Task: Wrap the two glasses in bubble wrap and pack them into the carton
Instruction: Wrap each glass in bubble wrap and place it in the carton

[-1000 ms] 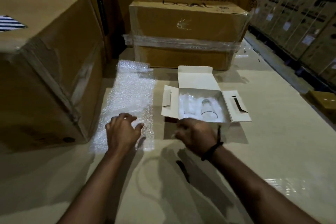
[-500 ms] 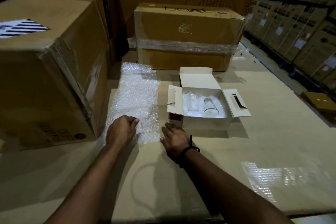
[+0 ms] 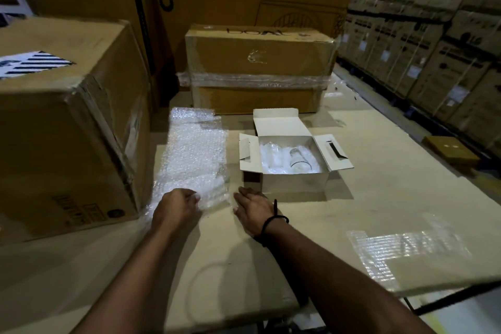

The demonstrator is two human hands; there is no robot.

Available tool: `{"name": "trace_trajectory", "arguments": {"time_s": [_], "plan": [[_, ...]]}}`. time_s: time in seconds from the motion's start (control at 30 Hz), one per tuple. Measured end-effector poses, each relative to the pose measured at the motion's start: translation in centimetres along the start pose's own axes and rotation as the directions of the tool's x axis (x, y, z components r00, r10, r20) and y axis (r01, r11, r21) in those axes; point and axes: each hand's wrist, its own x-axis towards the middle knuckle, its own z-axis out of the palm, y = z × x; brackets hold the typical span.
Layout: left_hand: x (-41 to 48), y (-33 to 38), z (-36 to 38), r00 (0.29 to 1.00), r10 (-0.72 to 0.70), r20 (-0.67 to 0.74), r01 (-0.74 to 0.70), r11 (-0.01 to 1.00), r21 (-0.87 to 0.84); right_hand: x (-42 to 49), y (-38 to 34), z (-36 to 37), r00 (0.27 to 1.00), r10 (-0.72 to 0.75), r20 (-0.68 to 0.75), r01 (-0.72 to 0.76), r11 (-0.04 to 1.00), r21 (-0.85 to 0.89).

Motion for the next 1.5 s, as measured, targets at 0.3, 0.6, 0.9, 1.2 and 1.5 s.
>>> {"name": "trace_trajectory", "arguments": {"time_s": [0.3,0.6,0.9,1.2,1.5], "plan": [[-0.6,0.5,-0.8,0.966,-0.004,-0.257,-0.028,0.992,-0.121,0.3,0.4,0.0,0.999,0.019,0.038,-0.023,0.993,0.116],[-4.9,2.1,1.1,0.958,0.265,-0.11,-0.285,0.921,-0.263,0.7,-3.5,-5.1,0.812,0.521,0.262,-0.446,0.264,0.855],[-6.4,1.4,1.3,0.929,-0.159,-0.334,-0.068,0.814,-0.577,0.8,-3.8,-8.5,0.891,0.208,0.403,-0.452,0.352,0.819],[-4.7,4.7,-0.1,0.784,-0.237,0.573,0.522,-0.247,-0.817,-2.1,2.5,-12.5,0.907,0.17,0.385,-0.418,0.466,0.78],[-3.9,3.5,3.8,0.887,-0.248,-0.39,0.321,0.938,0.134,-5.5,9.0,-14.3,0.809,0.116,0.577,-0.417,0.805,0.422]]}}
